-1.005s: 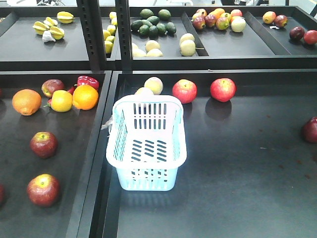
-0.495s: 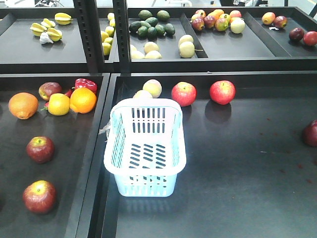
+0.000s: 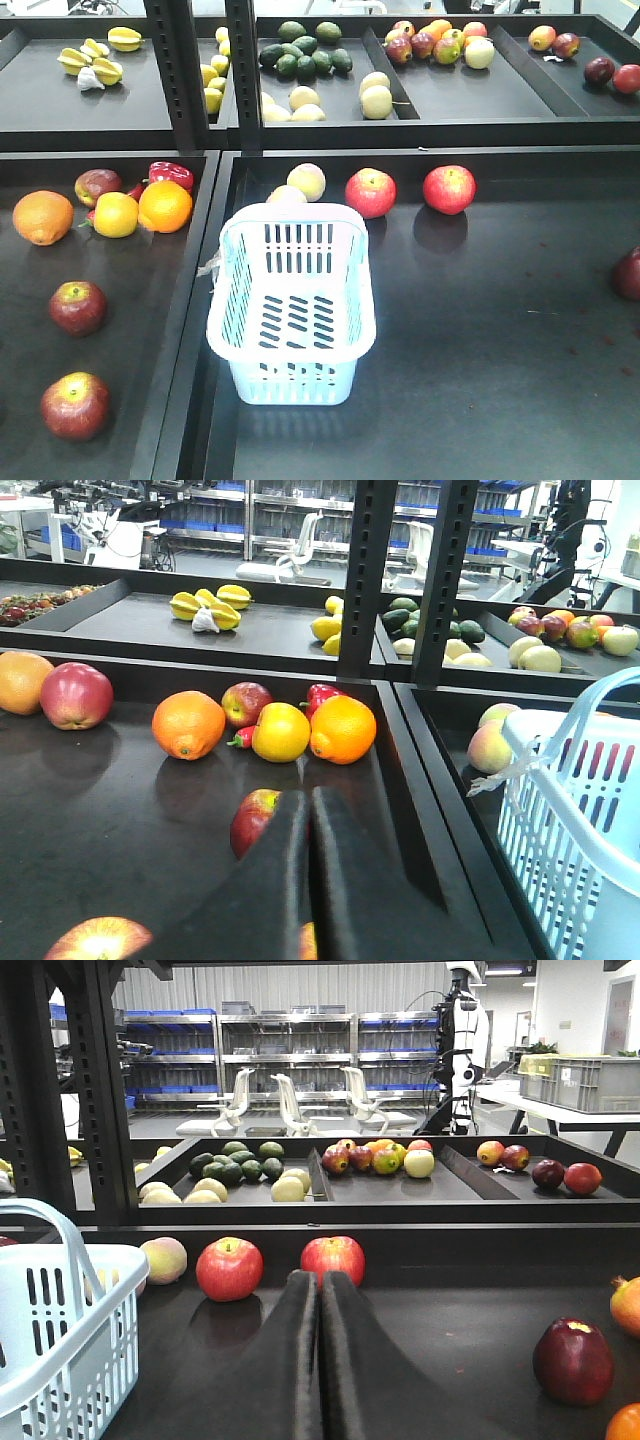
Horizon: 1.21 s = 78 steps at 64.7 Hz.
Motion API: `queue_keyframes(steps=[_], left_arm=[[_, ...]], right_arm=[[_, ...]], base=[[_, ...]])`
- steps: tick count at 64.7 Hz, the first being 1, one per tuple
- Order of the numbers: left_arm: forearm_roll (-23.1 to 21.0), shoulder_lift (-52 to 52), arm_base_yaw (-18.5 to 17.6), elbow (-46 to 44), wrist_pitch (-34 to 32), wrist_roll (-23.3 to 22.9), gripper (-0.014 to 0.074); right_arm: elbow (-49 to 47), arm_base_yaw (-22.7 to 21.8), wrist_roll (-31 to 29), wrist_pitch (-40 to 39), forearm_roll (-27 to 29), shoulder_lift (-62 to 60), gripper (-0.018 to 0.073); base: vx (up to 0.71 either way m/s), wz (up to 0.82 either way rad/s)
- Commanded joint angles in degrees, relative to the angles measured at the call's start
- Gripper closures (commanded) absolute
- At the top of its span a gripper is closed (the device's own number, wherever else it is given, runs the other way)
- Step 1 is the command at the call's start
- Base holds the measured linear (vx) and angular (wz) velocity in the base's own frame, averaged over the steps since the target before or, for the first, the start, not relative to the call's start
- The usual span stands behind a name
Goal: Pick three apples into basket with both arms
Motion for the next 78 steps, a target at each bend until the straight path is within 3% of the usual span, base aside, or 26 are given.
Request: queue_keyframes(steps=[1, 78], left_arm=[[-0.4, -0.8, 0.2, 1.4, -4.7, -0.3, 0.0603], [-0.4, -0.8, 0.2, 1.4, -4.7, -0.3, 0.0603]], right_arm=[[0.8, -0.3, -0.5, -4.2, 0.0, -0.6, 0.0564], [0.8, -0.3, -0.5, -4.2, 0.0, -0.6, 0.0564]], base=[[0.01, 0.00], [0.01, 0.00]])
